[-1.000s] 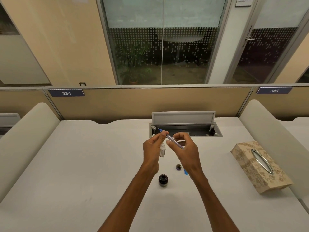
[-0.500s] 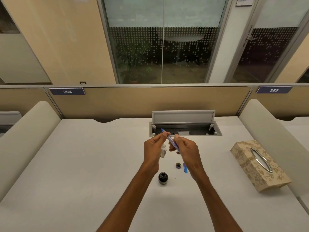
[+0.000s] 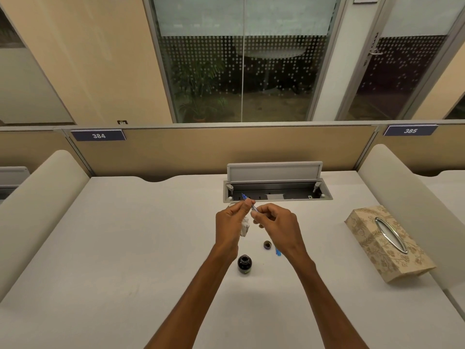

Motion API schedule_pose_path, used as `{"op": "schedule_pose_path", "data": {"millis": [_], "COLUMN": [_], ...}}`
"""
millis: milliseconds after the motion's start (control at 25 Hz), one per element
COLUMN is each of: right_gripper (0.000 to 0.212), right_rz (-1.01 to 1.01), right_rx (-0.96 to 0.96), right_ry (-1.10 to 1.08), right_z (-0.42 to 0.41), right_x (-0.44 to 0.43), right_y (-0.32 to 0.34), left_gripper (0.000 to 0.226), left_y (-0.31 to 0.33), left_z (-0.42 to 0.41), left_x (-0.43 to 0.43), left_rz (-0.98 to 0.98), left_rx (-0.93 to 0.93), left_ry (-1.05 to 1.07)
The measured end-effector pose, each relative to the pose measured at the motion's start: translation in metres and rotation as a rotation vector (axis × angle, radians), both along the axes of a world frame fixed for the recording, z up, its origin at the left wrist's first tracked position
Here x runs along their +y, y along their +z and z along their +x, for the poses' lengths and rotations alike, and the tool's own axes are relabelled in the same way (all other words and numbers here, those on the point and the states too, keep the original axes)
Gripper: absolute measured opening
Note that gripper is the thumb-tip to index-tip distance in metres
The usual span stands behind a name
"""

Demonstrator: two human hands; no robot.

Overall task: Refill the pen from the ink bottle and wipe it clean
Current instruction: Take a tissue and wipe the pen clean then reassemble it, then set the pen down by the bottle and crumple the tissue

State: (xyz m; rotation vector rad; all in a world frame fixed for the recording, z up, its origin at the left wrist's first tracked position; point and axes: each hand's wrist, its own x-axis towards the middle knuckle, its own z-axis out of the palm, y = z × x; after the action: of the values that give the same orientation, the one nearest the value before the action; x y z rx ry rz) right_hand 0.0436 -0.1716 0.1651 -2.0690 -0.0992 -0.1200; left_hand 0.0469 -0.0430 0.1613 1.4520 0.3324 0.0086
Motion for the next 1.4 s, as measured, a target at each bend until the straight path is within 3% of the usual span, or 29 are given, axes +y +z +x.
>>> {"op": "schedule_pose_path", "data": {"millis": [240, 480, 600, 760, 1000, 1080, 1280, 1400], "right_gripper": [0.02, 0.006, 0.01, 0.022, 0.011, 0.011, 0.015, 0.031], "right_rz": [0.023, 0.222, 0.158, -0.08, -0.236, -0.279, -0.316, -0.278], "right_rx": [0.022, 0.322, 0.498, 0.589, 0.588, 0.573, 0.559, 0.516], "right_ry": [-0.05, -0.244, -0.268, -0.304, -0.321, -0.304, -0.297, -0.318], "right_z": [0.0, 0.002, -0.005, -0.016, -0.029, -0.03, -0.031, -0.033], "right_x": [0.001, -0.016, -0.019, -0.017, -0.012, -0.008, -0.005, 0.001], "right_y": [-0.012, -0.062, -0.1, -0.139, -0.164, -0.169, -0.177, -0.165], "left_gripper": [0.033, 0.041, 0.03, 0.023, 0.012, 0.02, 0.033, 0.034], "left_y": [-0.004, -0.021, -0.027, -0.038, -0.048, -0.05, -0.047, -0.044], "left_z": [-0.002, -0.008, -0.011, -0.023, -0.039, -0.044, -0.05, -0.05], "left_x": [-0.002, 0.01, 0.014, 0.016, 0.025, 0.028, 0.032, 0.034], "left_rz": [0.014, -0.046, -0.152, -0.342, -0.519, -0.598, -0.582, -0.575], "left_rx": [0.007, 0.131, 0.25, 0.402, 0.528, 0.543, 0.52, 0.495], "left_ry": [-0.014, 0.007, 0.064, 0.023, -0.013, -0.014, -0.026, -0.039]}}
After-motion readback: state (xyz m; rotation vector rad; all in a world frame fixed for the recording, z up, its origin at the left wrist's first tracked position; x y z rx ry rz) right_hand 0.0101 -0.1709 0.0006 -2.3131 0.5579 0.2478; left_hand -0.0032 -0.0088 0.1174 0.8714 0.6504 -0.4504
